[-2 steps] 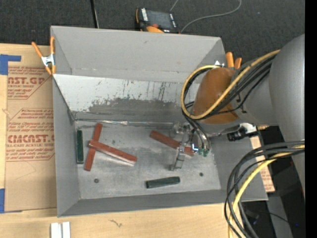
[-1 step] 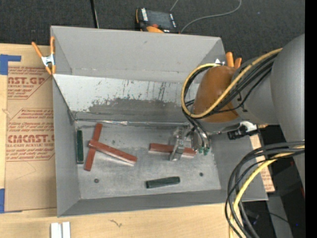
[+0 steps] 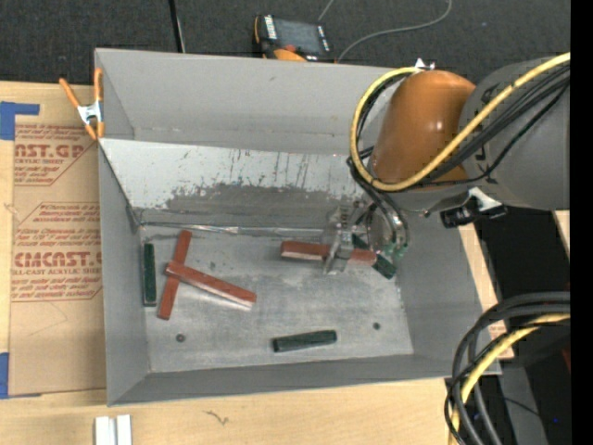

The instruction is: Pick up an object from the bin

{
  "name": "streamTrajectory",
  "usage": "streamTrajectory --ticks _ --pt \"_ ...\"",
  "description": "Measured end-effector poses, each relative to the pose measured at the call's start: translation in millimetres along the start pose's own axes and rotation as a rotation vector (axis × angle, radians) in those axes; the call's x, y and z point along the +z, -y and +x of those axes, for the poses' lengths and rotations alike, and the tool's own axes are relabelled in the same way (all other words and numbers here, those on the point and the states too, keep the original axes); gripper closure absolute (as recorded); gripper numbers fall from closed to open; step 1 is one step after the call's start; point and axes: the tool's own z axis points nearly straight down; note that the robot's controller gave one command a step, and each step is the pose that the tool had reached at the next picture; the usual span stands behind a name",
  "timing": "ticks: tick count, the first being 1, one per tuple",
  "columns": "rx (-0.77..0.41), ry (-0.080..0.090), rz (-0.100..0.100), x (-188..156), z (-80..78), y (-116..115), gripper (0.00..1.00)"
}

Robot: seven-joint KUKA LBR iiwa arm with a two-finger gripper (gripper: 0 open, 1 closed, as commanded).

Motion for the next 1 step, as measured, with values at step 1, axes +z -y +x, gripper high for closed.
streamTrajectory --ticks 1 --pt "-0.004 0.003 0.001 -132.8 -13.4 -1.0 1.00"
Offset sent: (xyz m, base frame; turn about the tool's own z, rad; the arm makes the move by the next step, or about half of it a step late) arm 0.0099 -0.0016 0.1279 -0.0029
